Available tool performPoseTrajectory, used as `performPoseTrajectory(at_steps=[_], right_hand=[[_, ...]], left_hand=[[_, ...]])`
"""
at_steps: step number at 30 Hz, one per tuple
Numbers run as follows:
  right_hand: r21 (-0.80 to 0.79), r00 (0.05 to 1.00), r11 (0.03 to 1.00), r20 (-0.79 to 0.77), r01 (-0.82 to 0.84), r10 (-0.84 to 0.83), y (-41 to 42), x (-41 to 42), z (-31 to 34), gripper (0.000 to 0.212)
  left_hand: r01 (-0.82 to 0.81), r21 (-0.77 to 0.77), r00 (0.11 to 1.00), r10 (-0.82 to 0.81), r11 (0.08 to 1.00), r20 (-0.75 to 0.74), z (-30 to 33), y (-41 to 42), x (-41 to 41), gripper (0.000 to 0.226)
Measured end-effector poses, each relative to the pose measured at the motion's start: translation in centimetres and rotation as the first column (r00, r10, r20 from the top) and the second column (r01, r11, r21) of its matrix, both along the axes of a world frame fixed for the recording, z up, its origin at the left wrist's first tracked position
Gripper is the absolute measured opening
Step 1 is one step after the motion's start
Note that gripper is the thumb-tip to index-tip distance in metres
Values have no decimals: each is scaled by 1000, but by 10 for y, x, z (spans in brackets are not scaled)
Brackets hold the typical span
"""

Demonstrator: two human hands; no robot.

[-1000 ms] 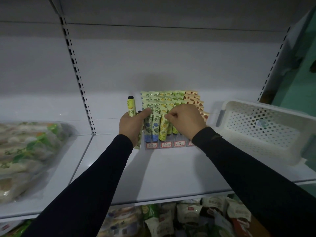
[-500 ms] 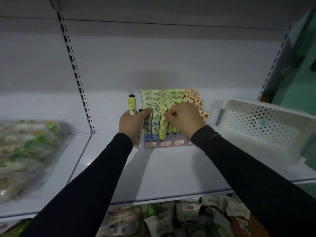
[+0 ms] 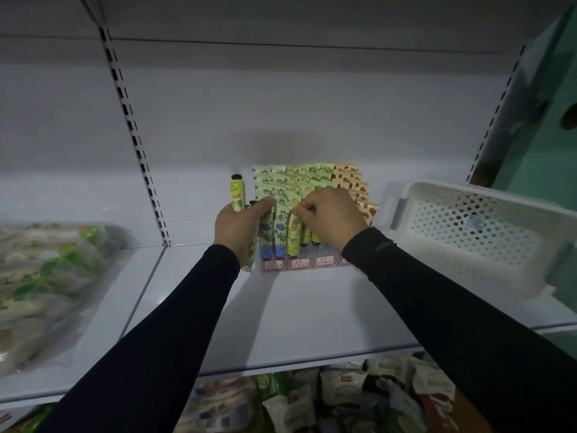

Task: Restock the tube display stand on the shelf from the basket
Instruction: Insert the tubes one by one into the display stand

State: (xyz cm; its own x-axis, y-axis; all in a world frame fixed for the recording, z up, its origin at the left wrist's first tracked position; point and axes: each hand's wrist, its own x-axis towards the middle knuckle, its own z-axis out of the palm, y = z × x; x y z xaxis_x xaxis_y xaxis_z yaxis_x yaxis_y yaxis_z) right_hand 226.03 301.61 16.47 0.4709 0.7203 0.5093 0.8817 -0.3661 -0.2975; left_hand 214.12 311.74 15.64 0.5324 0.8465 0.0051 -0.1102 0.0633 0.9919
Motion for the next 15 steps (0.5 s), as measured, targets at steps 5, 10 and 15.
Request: performPoseTrajectory(at_steps=[5, 10, 15], right_hand=[[52, 995, 999, -102, -16, 21, -6, -1, -1, 45], [99, 986, 995, -163, -26, 42, -9, -2, -3, 53], [152, 988, 988, -155, 21, 3, -18, -5, 2, 55]], left_hand=[[4, 29, 1000, -4, 1000, 0, -1, 1, -3, 26], [-15, 7, 999, 16, 1000, -39, -4, 13, -8, 27], [-1, -13, 1000, 1, 1000, 2, -1, 21, -15, 28]])
